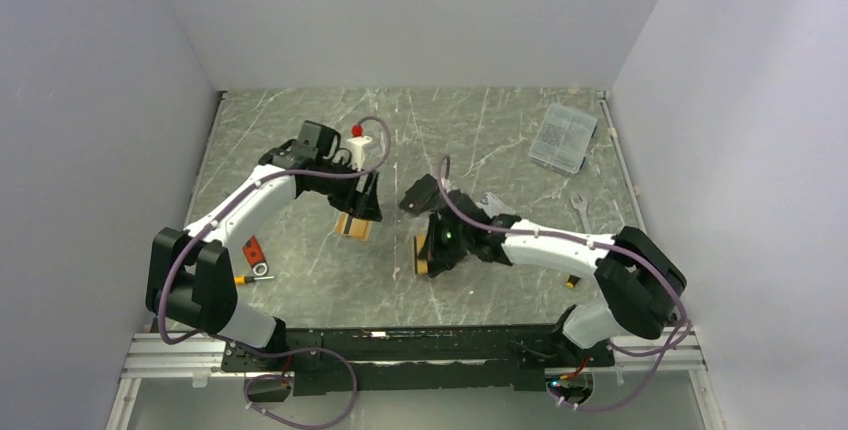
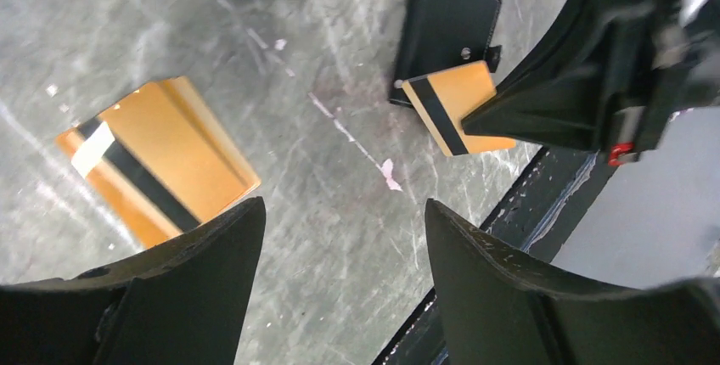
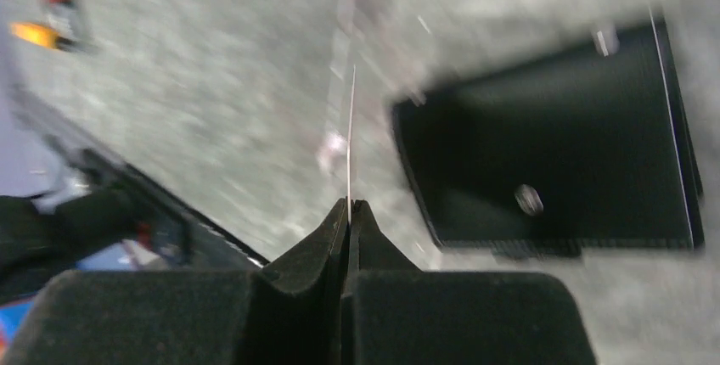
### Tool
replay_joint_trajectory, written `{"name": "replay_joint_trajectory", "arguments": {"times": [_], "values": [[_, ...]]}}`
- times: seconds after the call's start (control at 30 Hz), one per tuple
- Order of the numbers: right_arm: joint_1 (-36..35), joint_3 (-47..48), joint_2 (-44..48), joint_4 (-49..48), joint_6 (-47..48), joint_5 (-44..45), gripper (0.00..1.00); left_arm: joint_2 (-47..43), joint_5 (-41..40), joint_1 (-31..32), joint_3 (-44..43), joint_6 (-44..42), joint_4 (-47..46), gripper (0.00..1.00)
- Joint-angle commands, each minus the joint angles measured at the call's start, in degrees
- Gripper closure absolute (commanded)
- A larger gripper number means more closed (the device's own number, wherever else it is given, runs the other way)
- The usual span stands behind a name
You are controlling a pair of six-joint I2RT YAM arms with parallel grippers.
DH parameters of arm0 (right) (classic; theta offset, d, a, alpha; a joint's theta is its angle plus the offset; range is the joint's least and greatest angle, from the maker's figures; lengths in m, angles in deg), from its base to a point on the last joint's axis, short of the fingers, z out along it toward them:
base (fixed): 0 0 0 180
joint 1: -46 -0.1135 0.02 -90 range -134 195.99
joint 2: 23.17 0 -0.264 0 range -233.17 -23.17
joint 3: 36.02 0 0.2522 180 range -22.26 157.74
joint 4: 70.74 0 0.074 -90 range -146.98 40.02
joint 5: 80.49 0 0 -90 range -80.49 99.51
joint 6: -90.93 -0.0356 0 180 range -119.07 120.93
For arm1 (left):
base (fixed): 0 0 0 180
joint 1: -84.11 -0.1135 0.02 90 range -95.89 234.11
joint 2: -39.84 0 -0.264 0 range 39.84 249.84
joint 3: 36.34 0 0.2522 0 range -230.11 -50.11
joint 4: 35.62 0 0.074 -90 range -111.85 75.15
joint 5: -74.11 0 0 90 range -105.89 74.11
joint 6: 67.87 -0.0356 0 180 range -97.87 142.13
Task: Put the credit cards into the card holder
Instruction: Pick up the credit card from the center of the board.
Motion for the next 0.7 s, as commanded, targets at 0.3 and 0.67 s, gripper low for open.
{"name": "replay_joint_trajectory", "arguments": {"times": [0.3,0.67], "values": [[-8.3,-10.8,15.1,17.5,-16.6,22.2,1.0,-1.6,-8.1,14.7,1.0,-3.8,-7.2,0.01],[-8.3,-16.3,20.2,19.2,-21.7,24.8,1.0,7.1,-17.3,27.5,-1.4,-3.5,-10.9,0.01]]}}
